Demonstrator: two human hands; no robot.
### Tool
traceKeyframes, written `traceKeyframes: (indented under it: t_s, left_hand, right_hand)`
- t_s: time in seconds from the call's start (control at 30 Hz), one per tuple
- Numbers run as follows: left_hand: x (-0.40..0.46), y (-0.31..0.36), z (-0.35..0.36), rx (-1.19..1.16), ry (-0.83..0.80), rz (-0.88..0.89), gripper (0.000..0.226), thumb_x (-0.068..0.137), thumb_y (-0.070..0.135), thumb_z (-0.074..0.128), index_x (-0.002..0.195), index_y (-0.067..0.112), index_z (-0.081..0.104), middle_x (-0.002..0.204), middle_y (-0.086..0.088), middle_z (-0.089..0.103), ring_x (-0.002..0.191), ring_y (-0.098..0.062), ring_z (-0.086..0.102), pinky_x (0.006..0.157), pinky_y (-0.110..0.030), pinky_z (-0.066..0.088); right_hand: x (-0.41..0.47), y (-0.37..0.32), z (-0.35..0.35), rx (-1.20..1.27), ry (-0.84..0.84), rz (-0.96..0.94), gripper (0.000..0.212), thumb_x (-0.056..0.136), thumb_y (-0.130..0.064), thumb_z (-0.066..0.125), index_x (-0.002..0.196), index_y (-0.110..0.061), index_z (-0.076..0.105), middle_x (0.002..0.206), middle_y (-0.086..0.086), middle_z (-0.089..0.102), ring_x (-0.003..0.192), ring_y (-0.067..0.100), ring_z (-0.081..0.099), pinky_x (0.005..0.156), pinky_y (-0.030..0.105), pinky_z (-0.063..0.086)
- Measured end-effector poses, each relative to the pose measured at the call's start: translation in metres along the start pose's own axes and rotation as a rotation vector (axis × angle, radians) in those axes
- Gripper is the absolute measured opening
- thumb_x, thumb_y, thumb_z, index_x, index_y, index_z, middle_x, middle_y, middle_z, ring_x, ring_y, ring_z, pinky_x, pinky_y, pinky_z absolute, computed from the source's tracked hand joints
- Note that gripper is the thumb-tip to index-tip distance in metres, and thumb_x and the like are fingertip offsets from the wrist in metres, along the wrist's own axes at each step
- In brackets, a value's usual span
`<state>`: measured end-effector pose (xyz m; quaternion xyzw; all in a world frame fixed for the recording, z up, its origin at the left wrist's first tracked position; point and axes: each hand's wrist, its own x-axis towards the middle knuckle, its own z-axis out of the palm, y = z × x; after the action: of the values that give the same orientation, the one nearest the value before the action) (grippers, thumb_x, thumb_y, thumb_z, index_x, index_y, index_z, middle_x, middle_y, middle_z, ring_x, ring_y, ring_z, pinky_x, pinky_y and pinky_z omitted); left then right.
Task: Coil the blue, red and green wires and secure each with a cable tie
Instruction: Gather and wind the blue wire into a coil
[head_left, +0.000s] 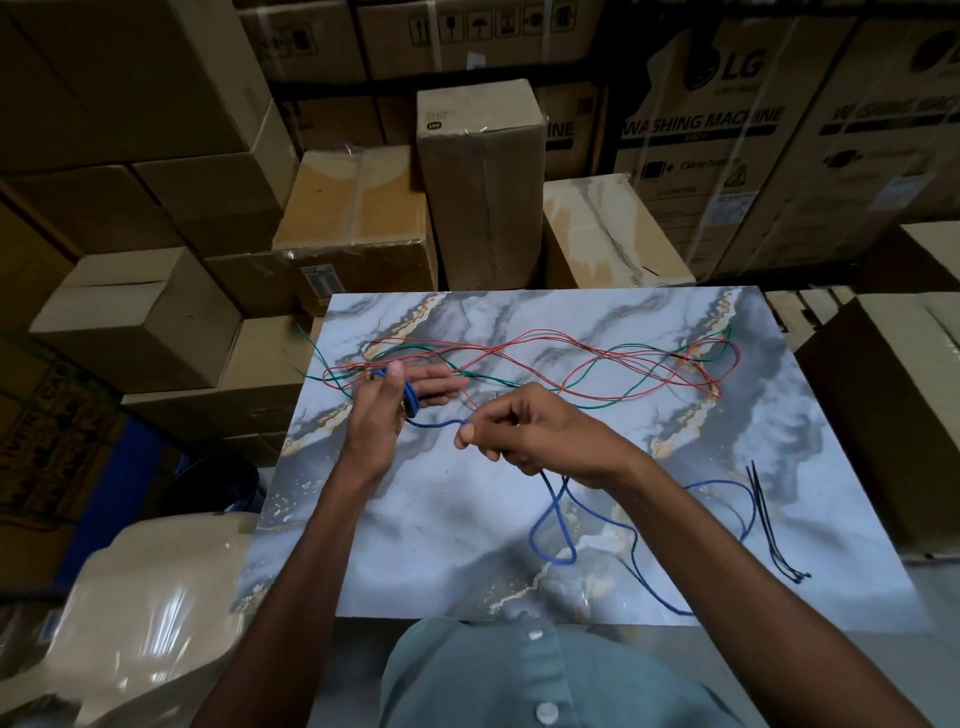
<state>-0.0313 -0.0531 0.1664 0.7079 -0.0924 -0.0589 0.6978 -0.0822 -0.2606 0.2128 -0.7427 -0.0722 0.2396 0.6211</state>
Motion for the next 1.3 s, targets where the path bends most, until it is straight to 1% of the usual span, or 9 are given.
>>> traceKeyframes:
  t_s: [0.13, 0.2, 0.3, 0.53, 0.7, 0.9, 1.03, 1.13, 1.3]
  left_hand:
    - [-0.014, 0.005, 0.016, 0.065, -0.042, -0.068, 0.06, 0.11, 0.014, 0.014, 0.093, 0.002, 0.071, 0.065, 0.012, 0.072, 0.066, -0.001, 0.068, 0.068, -0.01, 0.048]
    - [-0.02, 0.001, 0.022, 0.0, -0.11, -0.071, 0.07, 0.111, 0.023, 0.014, 0.082, 0.016, 0.077, 0.069, 0.003, 0.074, 0.066, -0.012, 0.069, 0.069, -0.021, 0.052]
    - [-0.024, -0.006, 0.023, -0.13, -0.268, -0.118, 0.067, 0.102, 0.032, 0.017, 0.084, 0.008, 0.076, 0.078, -0.027, 0.071, 0.066, -0.043, 0.064, 0.063, -0.035, 0.051]
    - [-0.027, -0.001, 0.026, -0.251, -0.478, -0.084, 0.055, 0.088, 0.021, 0.02, 0.063, 0.003, 0.065, 0.046, -0.018, 0.054, 0.037, -0.024, 0.044, 0.048, -0.034, 0.034]
    - [-0.03, 0.003, 0.027, -0.375, -0.614, -0.125, 0.053, 0.083, 0.02, 0.022, 0.071, -0.005, 0.067, 0.044, -0.014, 0.054, 0.04, -0.026, 0.041, 0.051, -0.032, 0.037]
    - [-0.036, 0.0, 0.034, -0.435, -0.678, -0.208, 0.059, 0.084, 0.02, 0.019, 0.089, -0.016, 0.066, 0.055, -0.021, 0.063, 0.049, -0.026, 0.052, 0.059, -0.037, 0.037]
    - [-0.038, 0.001, 0.04, -0.411, -0.675, -0.217, 0.059, 0.082, 0.019, 0.022, 0.09, -0.022, 0.062, 0.055, -0.019, 0.063, 0.05, -0.025, 0.052, 0.058, -0.041, 0.032]
    - [-0.039, 0.002, 0.046, -0.435, -0.66, -0.242, 0.056, 0.081, 0.017, 0.021, 0.091, -0.024, 0.059, 0.055, -0.014, 0.063, 0.047, -0.021, 0.049, 0.059, -0.035, 0.037]
    - [-0.046, 0.003, 0.054, -0.487, -0.63, -0.362, 0.051, 0.081, 0.023, 0.028, 0.08, -0.013, 0.064, 0.052, -0.015, 0.052, 0.045, -0.017, 0.04, 0.058, -0.041, 0.025]
  right_hand:
    - [0.001, -0.023, -0.006, -0.17, 0.025, -0.115, 0.026, 0.1, -0.02, 0.066, 0.087, -0.001, 0.078, 0.064, 0.002, 0.056, 0.049, 0.005, 0.038, 0.048, 0.021, 0.029]
    - [0.002, -0.033, -0.012, -0.239, -0.007, -0.179, 0.031, 0.101, -0.014, 0.065, 0.08, 0.006, 0.074, 0.061, 0.001, 0.057, 0.049, 0.002, 0.043, 0.05, 0.016, 0.033]
    - [0.008, -0.043, -0.022, -0.324, -0.007, -0.228, 0.022, 0.097, -0.014, 0.07, 0.082, -0.002, 0.08, 0.061, 0.001, 0.06, 0.056, 0.006, 0.047, 0.056, 0.022, 0.037]
    - [0.018, -0.045, -0.042, -0.284, 0.02, -0.252, 0.012, 0.093, -0.011, 0.075, 0.087, -0.005, 0.083, 0.072, -0.002, 0.076, 0.061, -0.001, 0.059, 0.059, 0.009, 0.04]
    - [0.023, -0.032, -0.042, -0.284, -0.012, -0.206, 0.016, 0.093, -0.028, 0.077, 0.105, -0.016, 0.08, 0.065, -0.008, 0.061, 0.058, 0.007, 0.047, 0.056, 0.021, 0.038]
    - [0.022, -0.017, -0.035, -0.22, -0.176, -0.074, 0.028, 0.108, -0.016, 0.05, 0.121, -0.018, 0.075, 0.113, 0.002, 0.074, 0.075, 0.015, 0.061, 0.063, 0.029, 0.049]
    - [0.021, -0.008, -0.036, -0.274, -0.17, -0.158, 0.023, 0.098, 0.004, 0.058, 0.111, -0.002, 0.076, 0.096, 0.012, 0.075, 0.082, 0.014, 0.068, 0.073, 0.034, 0.059]
    - [0.017, -0.002, -0.039, -0.234, -0.122, -0.186, 0.018, 0.097, 0.005, 0.063, 0.108, 0.002, 0.077, 0.092, 0.016, 0.075, 0.084, 0.018, 0.07, 0.078, 0.032, 0.06]
    - [0.009, 0.007, -0.044, -0.212, -0.095, -0.21, 0.017, 0.093, 0.0, 0.072, 0.108, -0.002, 0.078, 0.092, 0.017, 0.077, 0.086, 0.02, 0.071, 0.078, 0.03, 0.057]
